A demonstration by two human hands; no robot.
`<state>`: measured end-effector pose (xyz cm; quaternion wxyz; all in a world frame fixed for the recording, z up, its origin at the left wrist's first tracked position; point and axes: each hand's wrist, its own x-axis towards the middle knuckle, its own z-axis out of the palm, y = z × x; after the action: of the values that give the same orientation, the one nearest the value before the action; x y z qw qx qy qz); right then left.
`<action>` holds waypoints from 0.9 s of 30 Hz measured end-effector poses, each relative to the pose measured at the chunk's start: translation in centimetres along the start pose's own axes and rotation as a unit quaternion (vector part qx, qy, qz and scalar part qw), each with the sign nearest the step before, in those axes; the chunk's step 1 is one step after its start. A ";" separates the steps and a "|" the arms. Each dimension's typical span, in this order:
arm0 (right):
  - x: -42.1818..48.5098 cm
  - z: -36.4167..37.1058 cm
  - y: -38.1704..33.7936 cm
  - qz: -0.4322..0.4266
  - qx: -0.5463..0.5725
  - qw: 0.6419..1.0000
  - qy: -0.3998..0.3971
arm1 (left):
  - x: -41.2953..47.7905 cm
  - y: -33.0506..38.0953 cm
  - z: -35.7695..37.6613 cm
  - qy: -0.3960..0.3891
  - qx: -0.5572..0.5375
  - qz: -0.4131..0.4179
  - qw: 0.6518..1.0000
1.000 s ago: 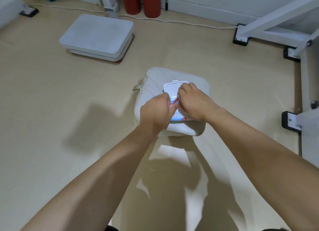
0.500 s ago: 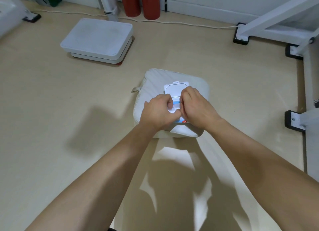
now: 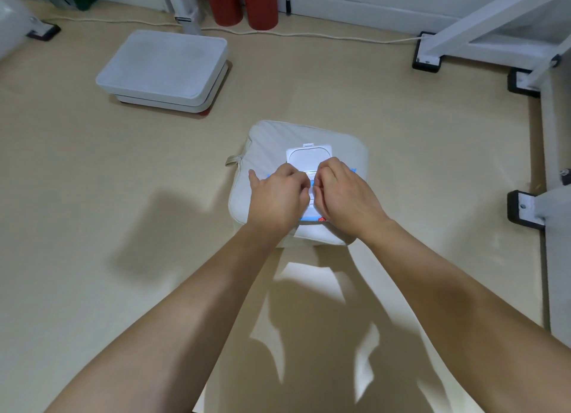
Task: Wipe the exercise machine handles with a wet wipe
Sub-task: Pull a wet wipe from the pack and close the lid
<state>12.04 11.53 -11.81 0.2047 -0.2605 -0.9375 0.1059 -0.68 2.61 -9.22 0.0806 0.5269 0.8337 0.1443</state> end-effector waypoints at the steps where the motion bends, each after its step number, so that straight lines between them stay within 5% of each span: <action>1: 0.0 0.0 0.0 0.000 0.001 1.000 -0.002 | -0.1 0.0 0.2 0.009 0.020 0.009 1.000; 6: -0.3 0.0 -0.1 0.006 0.003 1.000 -0.001 | 0.0 0.0 1.0 0.079 0.095 0.074 0.990; 12: -1.2 0.0 0.0 0.072 0.069 0.995 -0.030 | 0.7 -0.3 1.1 0.048 0.144 0.106 0.983; 16: -1.4 0.0 -0.1 0.114 0.116 0.986 -0.046 | 1.2 0.0 0.4 -0.015 0.186 0.118 0.975; 27: -1.1 -0.3 -0.9 0.156 0.129 0.977 -0.063 | 5.7 0.8 -3.9 -0.275 0.029 0.042 0.960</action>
<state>12.64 10.17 -11.66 0.1582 -0.3674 -0.8750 0.2726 -3.59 7.43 -5.16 0.2860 0.5826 0.7603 -0.0271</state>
